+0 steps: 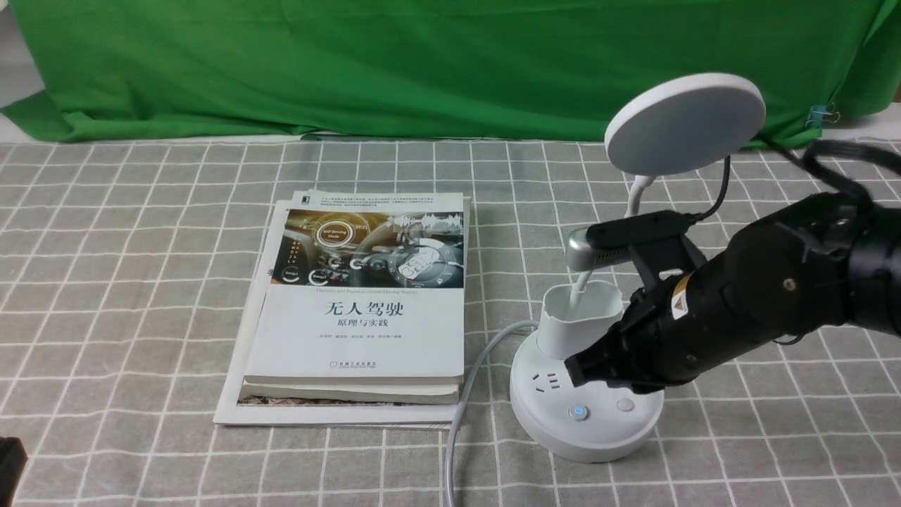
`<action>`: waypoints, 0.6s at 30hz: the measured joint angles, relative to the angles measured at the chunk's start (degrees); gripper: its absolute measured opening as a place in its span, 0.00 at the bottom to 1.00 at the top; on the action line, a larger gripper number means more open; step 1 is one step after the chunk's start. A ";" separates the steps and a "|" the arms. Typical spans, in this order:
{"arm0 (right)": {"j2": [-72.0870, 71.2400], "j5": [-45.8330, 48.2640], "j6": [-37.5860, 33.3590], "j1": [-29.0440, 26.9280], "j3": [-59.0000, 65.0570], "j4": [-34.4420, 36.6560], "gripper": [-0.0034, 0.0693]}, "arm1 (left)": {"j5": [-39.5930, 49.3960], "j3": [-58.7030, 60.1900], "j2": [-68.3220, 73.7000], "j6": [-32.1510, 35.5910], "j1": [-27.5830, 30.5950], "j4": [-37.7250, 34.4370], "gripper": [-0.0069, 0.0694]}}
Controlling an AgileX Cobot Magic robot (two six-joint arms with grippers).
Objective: Turn off the desk lamp on the grey coffee tablecloth by hand.
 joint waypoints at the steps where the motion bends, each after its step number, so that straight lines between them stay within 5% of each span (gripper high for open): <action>1: -2.15 1.51 -1.38 0.00 0.00 0.05 0.08 | 0.00 0.00 0.00 0.00 0.00 0.00 0.09; 8: -8.41 15.08 -6.20 -1.42 0.51 -1.19 0.08 | 0.00 0.00 0.00 0.00 0.00 0.00 0.09; 18: -20.27 14.85 -10.05 -18.88 11.53 -1.21 0.08 | 0.00 0.00 0.00 0.00 0.00 0.00 0.09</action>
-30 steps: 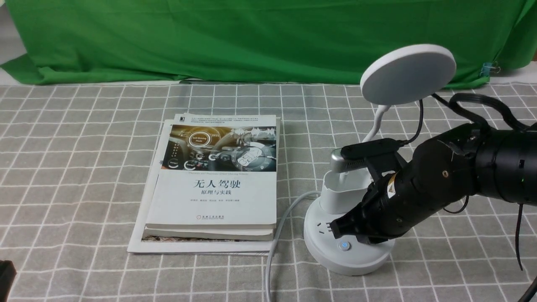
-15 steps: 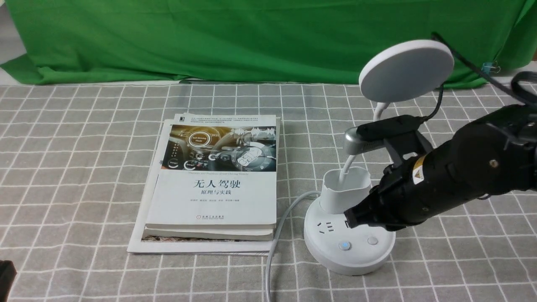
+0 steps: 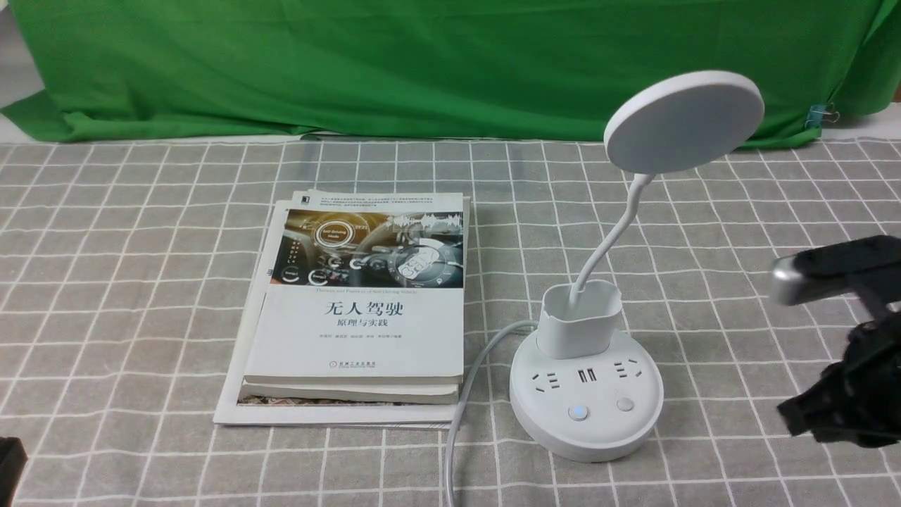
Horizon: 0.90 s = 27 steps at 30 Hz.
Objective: Turn off the desk lamp on the grey coffee tablecloth by hand.
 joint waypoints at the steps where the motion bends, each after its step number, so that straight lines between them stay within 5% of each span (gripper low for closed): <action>1: -5.16 -6.00 -0.30 -1.90 2.56 1.24 0.08 | 0.00 0.00 0.00 0.00 0.00 0.00 0.09; 12: -38.04 -48.30 -7.03 -2.83 25.82 5.56 0.08 | 0.00 0.00 0.00 0.00 0.00 0.00 0.09; 27: -41.58 -53.39 -5.90 -2.83 34.14 5.56 0.12 | 0.00 0.00 0.00 0.00 0.00 0.00 0.09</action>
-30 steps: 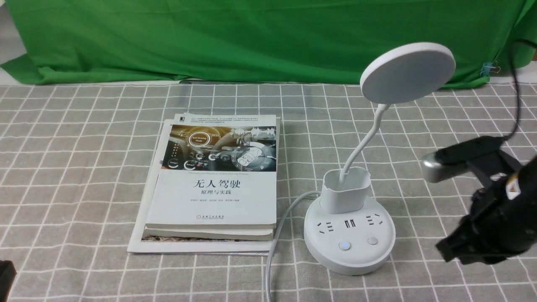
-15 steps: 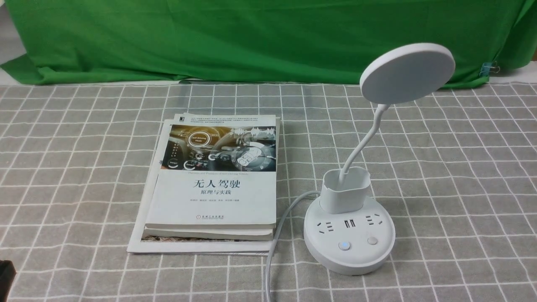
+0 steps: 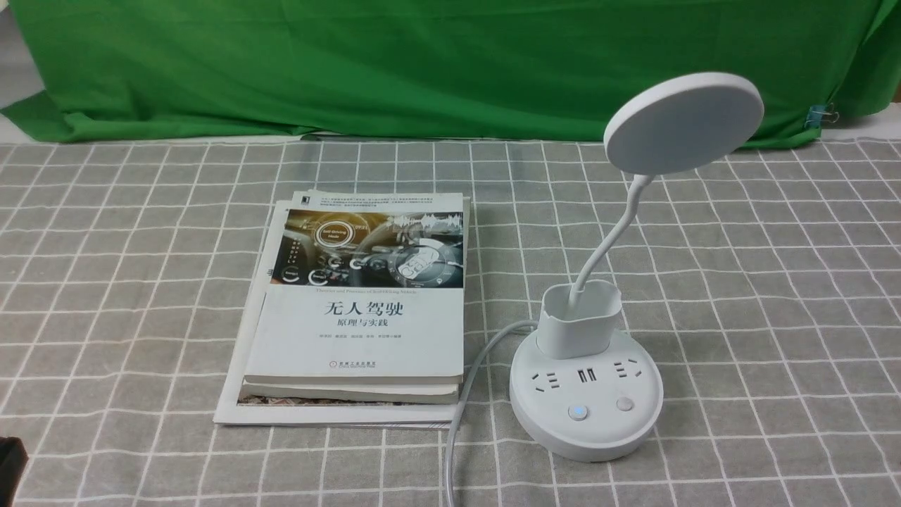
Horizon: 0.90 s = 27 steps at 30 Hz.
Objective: Turn off the desk lamp on the grey coffee tablecloth by hand.
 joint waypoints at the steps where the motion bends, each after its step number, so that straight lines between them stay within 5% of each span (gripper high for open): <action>1: 0.00 0.00 0.00 0.00 0.00 0.00 0.12 | 0.00 0.00 0.00 0.00 0.00 0.00 0.09; 12: -2.99 0.87 0.04 -0.97 0.04 0.00 0.16 | 0.00 0.00 0.00 0.00 0.00 0.00 0.09; 18: -16.96 7.49 -8.24 -5.19 1.36 0.00 0.17 | 0.00 0.00 0.00 0.00 -0.05 0.00 0.09; 27: -30.62 18.98 -2.85 -8.68 11.98 -0.30 0.18 | 0.13 0.00 0.00 0.05 -0.11 0.00 0.09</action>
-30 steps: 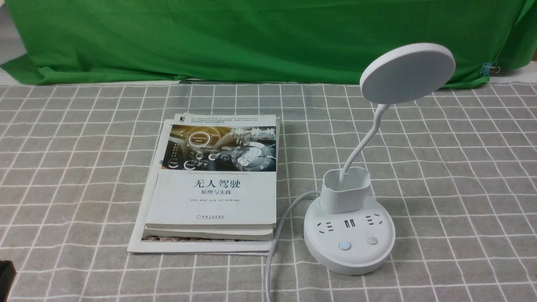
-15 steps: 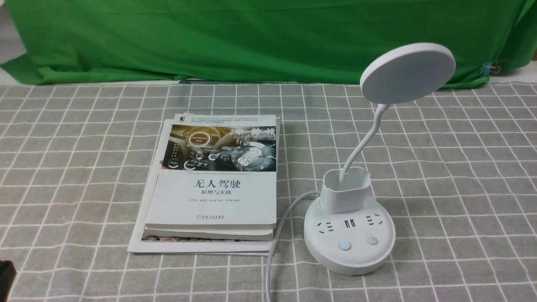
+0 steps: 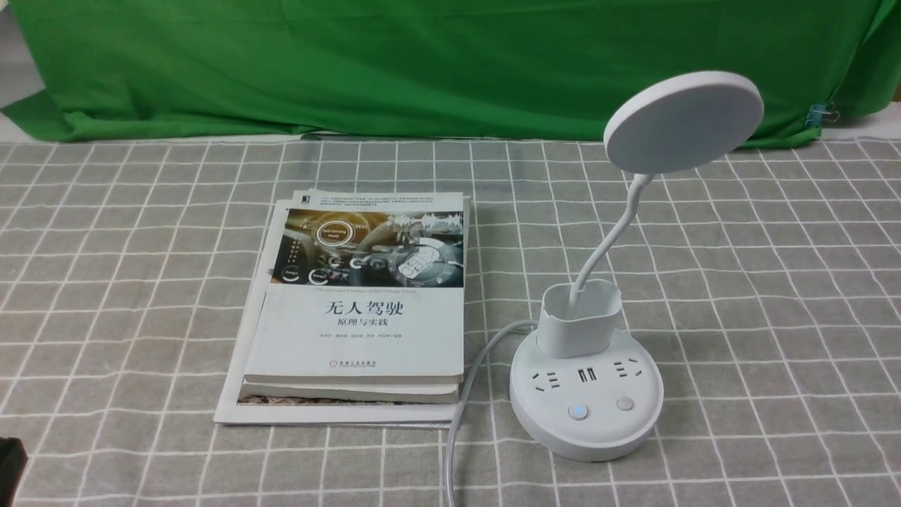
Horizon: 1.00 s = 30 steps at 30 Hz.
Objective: Turn off the desk lamp on the grey coffee tablecloth by hand.
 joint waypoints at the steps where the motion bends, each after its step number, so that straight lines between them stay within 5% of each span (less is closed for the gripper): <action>1: 0.00 0.00 0.00 0.00 0.00 -0.08 0.18 | -0.15 0.00 0.00 0.00 0.00 0.00 0.09; 30: 0.00 -0.07 0.85 0.00 0.00 -0.14 0.29 | -0.16 0.00 0.00 0.00 0.00 0.00 0.09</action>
